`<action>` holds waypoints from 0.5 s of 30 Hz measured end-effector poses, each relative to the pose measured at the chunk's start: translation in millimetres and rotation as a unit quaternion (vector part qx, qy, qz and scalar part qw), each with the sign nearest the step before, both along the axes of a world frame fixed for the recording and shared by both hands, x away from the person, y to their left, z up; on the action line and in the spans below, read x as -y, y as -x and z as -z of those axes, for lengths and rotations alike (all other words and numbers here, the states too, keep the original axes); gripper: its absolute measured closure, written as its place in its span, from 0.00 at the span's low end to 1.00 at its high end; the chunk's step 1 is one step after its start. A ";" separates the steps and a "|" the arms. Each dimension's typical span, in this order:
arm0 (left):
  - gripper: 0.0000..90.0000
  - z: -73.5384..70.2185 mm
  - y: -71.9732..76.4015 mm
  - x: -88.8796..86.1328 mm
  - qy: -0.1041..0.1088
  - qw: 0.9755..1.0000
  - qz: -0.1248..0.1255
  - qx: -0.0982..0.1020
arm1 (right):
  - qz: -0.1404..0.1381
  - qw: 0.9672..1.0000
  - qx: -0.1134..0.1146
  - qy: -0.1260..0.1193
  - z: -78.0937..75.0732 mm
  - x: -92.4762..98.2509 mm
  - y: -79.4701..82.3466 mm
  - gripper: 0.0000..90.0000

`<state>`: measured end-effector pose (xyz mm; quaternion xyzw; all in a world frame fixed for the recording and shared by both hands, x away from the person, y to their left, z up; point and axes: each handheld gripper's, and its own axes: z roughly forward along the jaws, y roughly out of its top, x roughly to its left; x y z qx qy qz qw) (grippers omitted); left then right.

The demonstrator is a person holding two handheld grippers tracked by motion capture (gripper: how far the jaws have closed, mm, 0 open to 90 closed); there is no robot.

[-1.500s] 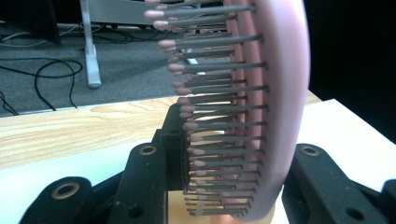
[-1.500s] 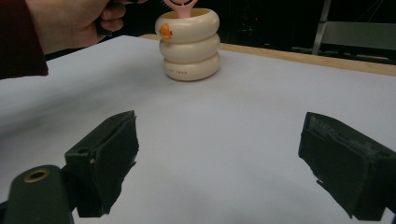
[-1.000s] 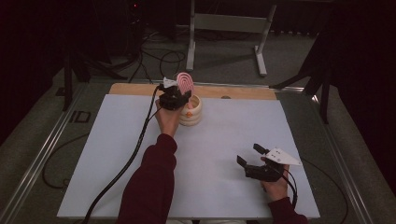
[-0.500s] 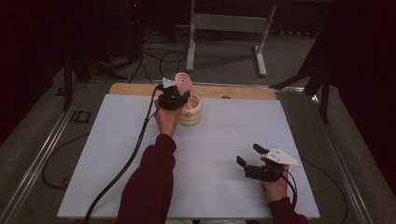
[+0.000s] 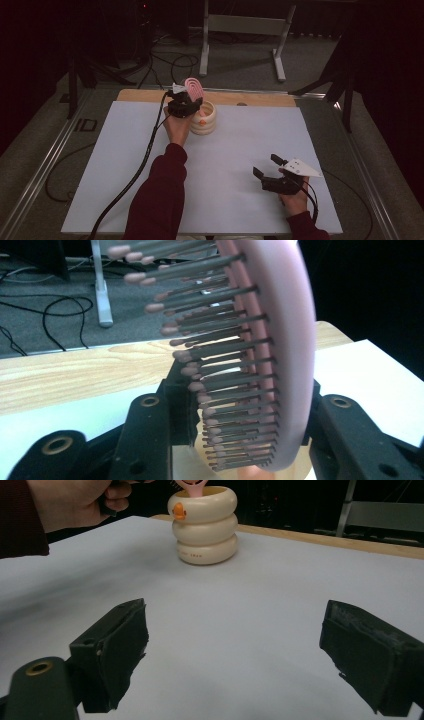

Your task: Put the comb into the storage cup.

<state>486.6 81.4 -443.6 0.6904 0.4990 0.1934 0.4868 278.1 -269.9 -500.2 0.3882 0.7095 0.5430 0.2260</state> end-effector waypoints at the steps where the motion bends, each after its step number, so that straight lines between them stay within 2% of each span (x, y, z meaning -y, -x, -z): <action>1: 0.63 0.5 -0.2 -0.3 0.000 1.000 -0.001 -0.001 | 0.000 1.000 0.000 0.000 0.0 0.0 0.0 0.13; 10: 0.59 2.3 -0.3 -2.1 0.000 1.000 -0.002 -0.006 | 0.001 1.000 0.001 0.000 -0.1 0.1 -0.1 0.13; 15: 0.56 3.5 0.2 -2.7 -0.008 1.000 -0.007 -0.009 | 0.001 1.000 0.001 0.000 0.0 0.4 -0.2 0.13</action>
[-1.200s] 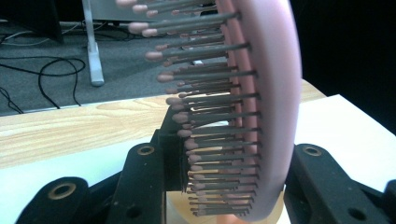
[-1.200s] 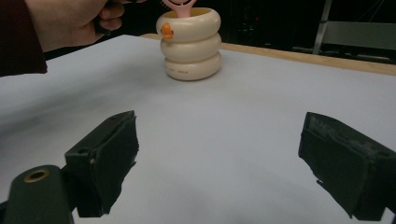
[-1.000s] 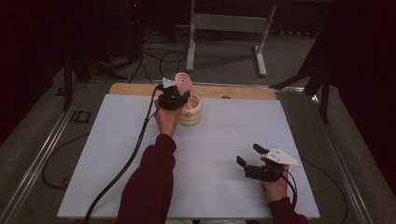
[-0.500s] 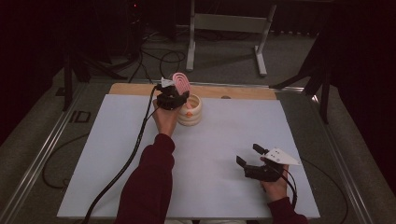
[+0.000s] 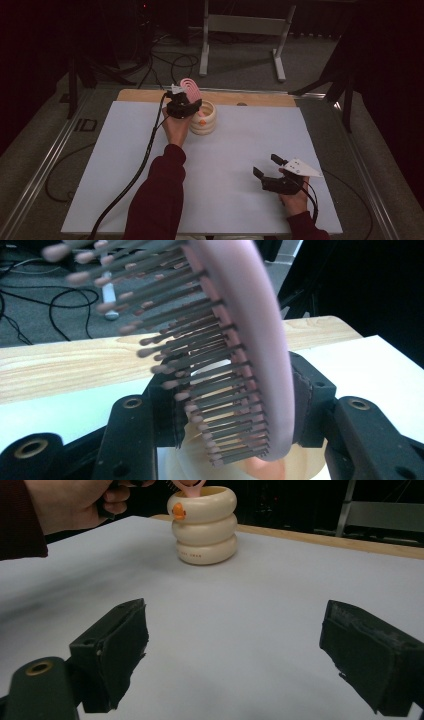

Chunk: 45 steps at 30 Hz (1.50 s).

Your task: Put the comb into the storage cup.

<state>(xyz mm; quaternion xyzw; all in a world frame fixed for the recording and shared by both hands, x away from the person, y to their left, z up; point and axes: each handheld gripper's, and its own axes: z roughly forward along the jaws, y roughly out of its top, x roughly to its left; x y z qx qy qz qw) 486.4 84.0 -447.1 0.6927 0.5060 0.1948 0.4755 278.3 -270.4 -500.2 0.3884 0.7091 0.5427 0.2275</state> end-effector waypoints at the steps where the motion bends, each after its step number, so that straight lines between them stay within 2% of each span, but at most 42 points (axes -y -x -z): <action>1: 0.55 0.0 0.0 0.0 0.000 1.000 0.000 0.000 | 0.000 1.000 0.000 0.000 0.0 0.0 0.0 0.13; 10: 0.46 2.6 1.4 -0.3 -0.009 1.000 -0.007 -0.006 | -0.001 1.000 -0.001 0.000 0.0 -0.4 0.2 0.13; 21: 0.34 2.4 3.2 -0.1 -0.016 1.000 -0.020 -0.002 | -0.001 1.000 -0.001 0.001 0.1 -0.4 0.1 0.13; 24: 0.30 2.0 3.5 0.8 -0.027 0.999 -0.025 0.000 | -0.001 1.000 -0.001 0.001 0.2 -0.3 0.0 0.13; 31: 0.19 1.5 3.8 -0.2 -0.030 0.999 -0.035 0.001 | -0.002 1.000 -0.001 0.001 0.3 -0.5 0.0 0.13; 41: 0.08 1.1 4.2 0.7 -0.033 0.999 -0.042 0.003 | -0.002 1.000 -0.001 0.001 0.4 -0.5 0.0 0.13; 45: 0.04 0.0 6.1 -0.8 -0.024 0.999 -0.046 0.007 | -0.002 1.000 -0.002 0.001 0.6 -0.4 -0.1 0.13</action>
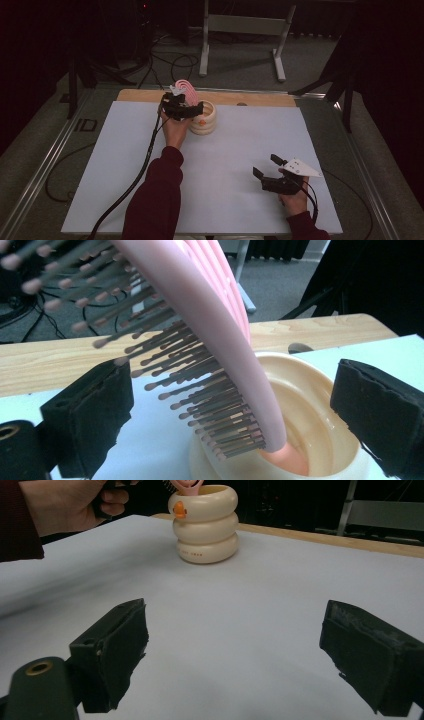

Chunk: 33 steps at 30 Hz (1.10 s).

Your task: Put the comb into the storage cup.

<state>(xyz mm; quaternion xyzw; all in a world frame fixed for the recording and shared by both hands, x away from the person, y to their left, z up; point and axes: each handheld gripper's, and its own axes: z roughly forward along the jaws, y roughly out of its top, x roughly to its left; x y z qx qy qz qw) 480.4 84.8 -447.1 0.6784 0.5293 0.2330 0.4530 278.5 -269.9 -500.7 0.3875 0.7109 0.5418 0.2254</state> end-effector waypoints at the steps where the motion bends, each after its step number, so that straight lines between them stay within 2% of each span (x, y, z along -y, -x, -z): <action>1: 0.04 -0.2 0.4 -0.7 0.004 1.000 0.001 0.000 | 0.000 1.000 0.000 0.000 0.0 0.0 0.0 0.13; 6: 0.01 -1.0 0.8 -1.6 0.006 1.000 0.002 0.001 | 0.000 1.000 0.000 0.000 0.1 0.0 -0.1 0.13; 7: 0.01 -1.9 2.6 -4.8 0.015 1.000 0.002 0.009 | 0.000 1.000 0.000 0.000 0.2 -0.1 -0.1 0.13; 9: 0.01 -1.1 3.0 -8.6 0.020 1.000 -0.005 0.008 | -0.001 1.000 -0.001 0.000 0.2 -0.2 0.0 0.13; 12: 0.00 0.5 3.2 -13.1 0.012 1.000 -0.009 0.004 | -0.001 1.000 -0.001 0.000 0.4 -0.5 -0.1 0.13; 16: 0.00 0.2 4.6 -16.2 0.014 1.000 -0.008 0.007 | -0.002 1.000 -0.001 0.001 0.7 -0.8 -0.4 0.13; 19: 0.00 -2.1 6.9 -17.0 0.007 1.000 -0.005 0.015 | -0.003 1.000 -0.001 0.000 0.9 -0.9 -0.5 0.13; 22: 0.00 -3.7 8.4 -18.9 0.011 1.000 -0.004 0.020 | -0.003 1.000 -0.001 0.000 0.8 -0.9 -0.4 0.13; 33: 0.00 -15.1 18.0 -29.2 -0.005 1.000 0.022 0.022 | -0.002 1.000 -0.001 0.001 0.8 -1.1 -0.3 0.13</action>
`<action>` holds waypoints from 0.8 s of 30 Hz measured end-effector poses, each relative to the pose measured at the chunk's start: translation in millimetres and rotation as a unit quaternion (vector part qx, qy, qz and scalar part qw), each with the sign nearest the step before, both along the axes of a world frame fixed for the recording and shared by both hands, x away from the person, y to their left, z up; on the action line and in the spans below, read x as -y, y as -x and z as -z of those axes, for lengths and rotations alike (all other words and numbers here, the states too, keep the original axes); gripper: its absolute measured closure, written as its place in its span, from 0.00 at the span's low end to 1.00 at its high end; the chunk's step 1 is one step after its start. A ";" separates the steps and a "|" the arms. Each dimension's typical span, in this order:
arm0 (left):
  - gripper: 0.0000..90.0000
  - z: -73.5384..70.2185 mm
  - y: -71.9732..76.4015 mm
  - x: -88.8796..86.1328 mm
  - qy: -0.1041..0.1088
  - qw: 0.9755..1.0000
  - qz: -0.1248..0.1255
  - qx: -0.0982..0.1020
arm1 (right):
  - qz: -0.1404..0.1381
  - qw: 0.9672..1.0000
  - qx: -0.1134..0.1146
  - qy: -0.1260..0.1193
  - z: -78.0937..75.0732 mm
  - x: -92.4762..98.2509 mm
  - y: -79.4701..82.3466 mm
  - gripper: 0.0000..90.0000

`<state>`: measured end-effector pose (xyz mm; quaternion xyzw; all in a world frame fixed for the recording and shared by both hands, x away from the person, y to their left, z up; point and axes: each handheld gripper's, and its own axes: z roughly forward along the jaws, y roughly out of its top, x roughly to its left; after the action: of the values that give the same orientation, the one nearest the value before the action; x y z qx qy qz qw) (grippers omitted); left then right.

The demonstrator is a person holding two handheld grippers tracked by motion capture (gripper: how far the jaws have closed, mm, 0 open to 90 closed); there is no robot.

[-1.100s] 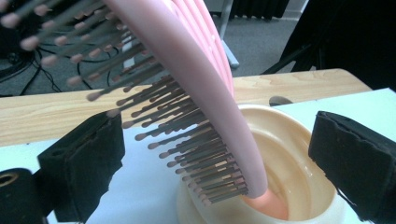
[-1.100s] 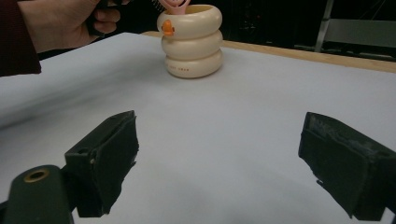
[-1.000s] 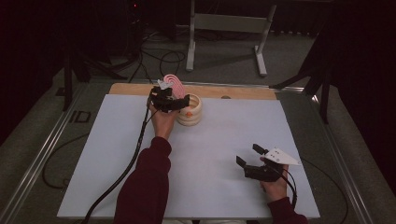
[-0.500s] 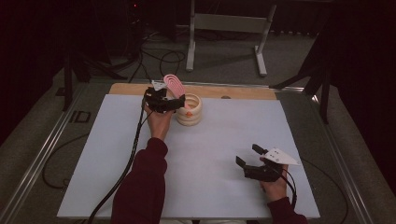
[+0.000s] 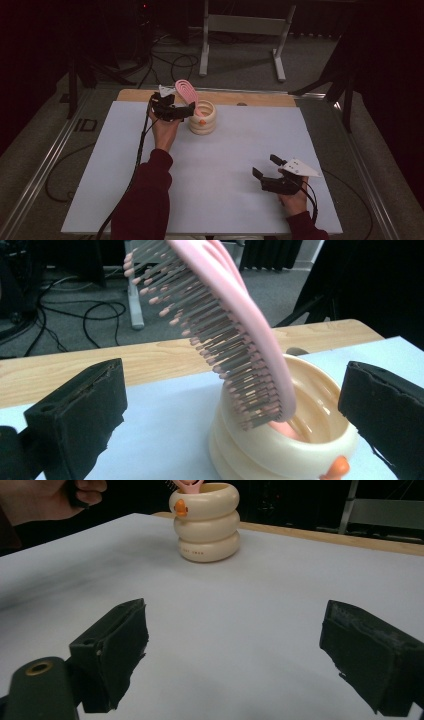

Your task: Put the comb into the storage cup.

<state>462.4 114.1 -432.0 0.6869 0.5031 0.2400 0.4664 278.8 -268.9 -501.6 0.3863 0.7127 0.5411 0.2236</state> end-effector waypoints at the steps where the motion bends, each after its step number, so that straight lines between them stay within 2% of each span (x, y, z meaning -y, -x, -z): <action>1: 0.00 -1.8 2.3 -1.9 0.003 1.000 0.006 0.004 | 0.000 1.000 0.000 0.000 0.0 0.0 0.0 0.13; 5: 0.00 -3.2 4.9 -5.9 0.006 1.000 0.011 0.003 | 0.000 1.000 -0.001 0.000 0.0 -0.1 0.0 0.13; 11: 0.00 -5.5 12.7 -14.1 -0.003 1.000 0.030 0.002 | 0.000 1.000 -0.001 0.000 0.3 -0.8 0.1 0.13; 15: 0.00 -7.2 21.2 -21.9 0.007 0.999 0.042 0.006 | 0.000 1.000 -0.001 0.000 0.2 -0.7 0.2 0.13; 24: 0.00 -12.7 42.2 -36.0 0.000 0.998 0.066 0.018 | -0.003 1.000 0.000 0.001 0.2 -2.1 0.3 0.13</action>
<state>420.2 150.0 -419.3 0.7143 0.4480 0.2208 0.4902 278.6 -266.7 -501.8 0.3839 0.7144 0.5409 0.2228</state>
